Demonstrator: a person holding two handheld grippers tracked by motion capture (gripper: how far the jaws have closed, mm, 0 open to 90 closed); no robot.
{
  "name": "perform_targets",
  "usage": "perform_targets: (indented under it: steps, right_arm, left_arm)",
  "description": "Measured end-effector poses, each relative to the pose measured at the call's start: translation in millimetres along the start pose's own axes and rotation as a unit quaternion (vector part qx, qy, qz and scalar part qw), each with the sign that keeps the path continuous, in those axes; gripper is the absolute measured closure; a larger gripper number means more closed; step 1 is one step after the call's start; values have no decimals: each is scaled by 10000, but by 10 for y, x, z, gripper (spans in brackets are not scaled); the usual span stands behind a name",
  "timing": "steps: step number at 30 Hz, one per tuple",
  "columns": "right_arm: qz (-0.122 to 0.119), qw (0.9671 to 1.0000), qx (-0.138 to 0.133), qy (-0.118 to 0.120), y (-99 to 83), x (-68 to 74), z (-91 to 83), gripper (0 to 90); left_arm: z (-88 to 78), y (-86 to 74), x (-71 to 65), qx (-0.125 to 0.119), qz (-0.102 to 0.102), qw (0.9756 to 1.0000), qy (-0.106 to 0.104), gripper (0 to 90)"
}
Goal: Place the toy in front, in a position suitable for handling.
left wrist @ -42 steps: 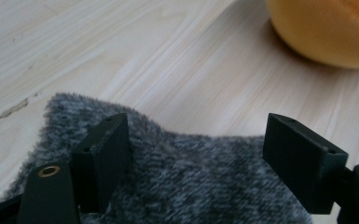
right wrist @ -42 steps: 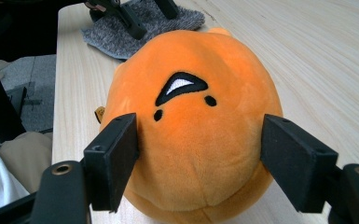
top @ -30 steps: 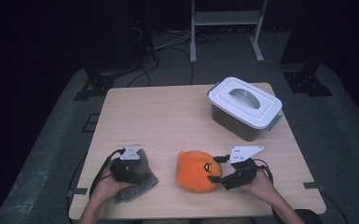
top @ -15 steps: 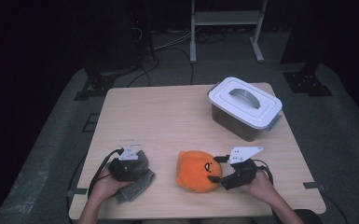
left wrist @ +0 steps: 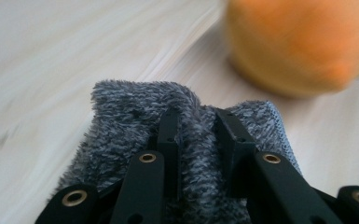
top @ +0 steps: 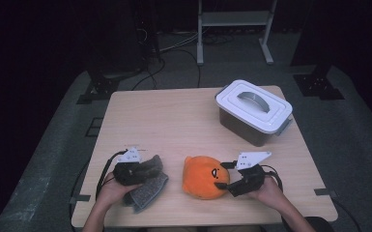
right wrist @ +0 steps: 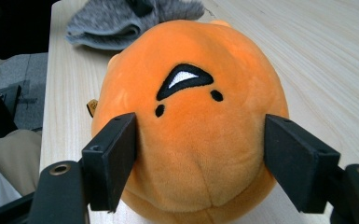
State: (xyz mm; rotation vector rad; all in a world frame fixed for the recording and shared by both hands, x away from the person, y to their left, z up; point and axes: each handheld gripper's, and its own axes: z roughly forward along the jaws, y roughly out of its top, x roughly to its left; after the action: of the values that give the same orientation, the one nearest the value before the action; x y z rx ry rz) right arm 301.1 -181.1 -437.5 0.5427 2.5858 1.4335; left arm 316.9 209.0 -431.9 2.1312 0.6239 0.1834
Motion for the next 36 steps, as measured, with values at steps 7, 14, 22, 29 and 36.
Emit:
perform_targets:
  steps: [7, 14, 22, 29, 36]
  right_arm:
    - [-68, 10000, 60, 17, 57, -15, 41, 260]
    - [-167, 9998, 84, -45, 105, 0, 83, 259]
    - [-171, 9998, 117, -48, 73, -16, 79, 268]
    - [-176, 9998, 70, -30, 55, -34, 79, 276]
    - [-59, 10000, 61, -5, 5, -83, 56, 276]
  left_arm:
    - [87, 382, -337, -496, 640, 9953, -537, 732]
    - [324, 815, -654, -679, 1341, 9853, -809, 731]
    - [591, 723, -621, -379, 1331, 9866, -864, 727]
    - [437, 535, -505, -134, 1230, 9901, -668, 723]
    - [384, 408, -340, 449, 901, 9944, -312, 727]
